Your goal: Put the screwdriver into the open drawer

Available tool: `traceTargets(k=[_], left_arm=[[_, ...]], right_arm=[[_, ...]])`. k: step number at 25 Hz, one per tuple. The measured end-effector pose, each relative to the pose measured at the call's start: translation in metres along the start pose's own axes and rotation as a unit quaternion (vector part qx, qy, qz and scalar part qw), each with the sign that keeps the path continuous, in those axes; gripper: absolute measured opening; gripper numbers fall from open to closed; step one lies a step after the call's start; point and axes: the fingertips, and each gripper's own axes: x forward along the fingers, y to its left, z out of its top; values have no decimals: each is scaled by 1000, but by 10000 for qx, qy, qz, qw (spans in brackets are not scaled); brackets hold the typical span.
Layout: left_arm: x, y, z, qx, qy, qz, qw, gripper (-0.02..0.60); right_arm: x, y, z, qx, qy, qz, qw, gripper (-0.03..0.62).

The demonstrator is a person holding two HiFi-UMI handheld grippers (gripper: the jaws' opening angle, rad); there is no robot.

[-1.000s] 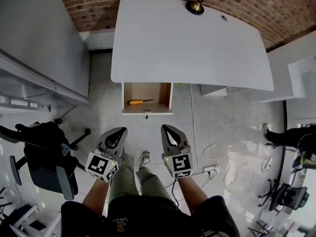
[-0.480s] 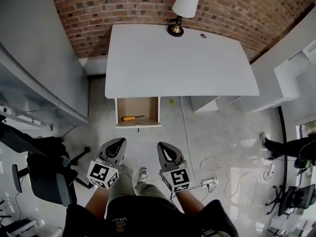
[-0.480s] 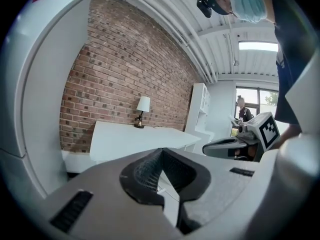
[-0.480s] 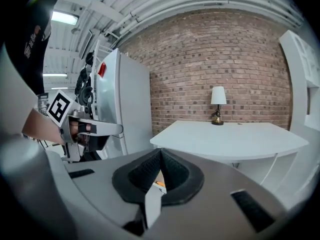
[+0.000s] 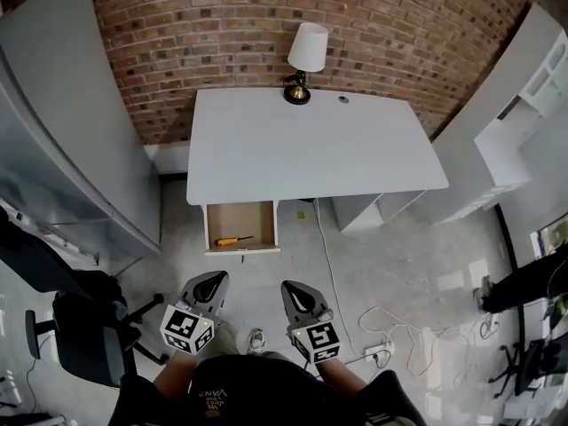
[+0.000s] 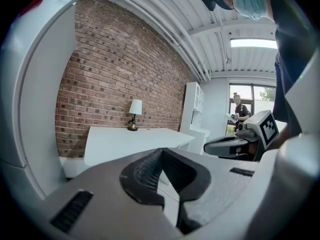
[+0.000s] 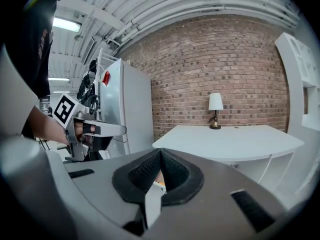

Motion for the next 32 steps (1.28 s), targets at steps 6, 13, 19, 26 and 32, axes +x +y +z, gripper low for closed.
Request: traceTargets(k=[6, 13, 19, 26, 32], left_arm=[[-10, -13, 14, 145, -8, 44, 9999, 6], [-4, -25, 30, 243, -67, 24, 9997, 6], [-4, -27, 42, 312, -211, 76, 9993, 6], [-9, -29, 40, 306, -246, 106, 9992, 6], [-12, -27, 39, 308, -268, 125, 9991, 6]], right_arm=[[-16, -2, 14, -60, -132, 13, 9999, 0], [-19, -1, 31, -237, -249, 160, 9993, 0], [-21, -1, 40, -266, -378, 153, 9988, 0], [-25, -1, 39, -215, -418, 88, 9989, -2], [-23, 0, 42, -137, -488, 39, 9987, -2]])
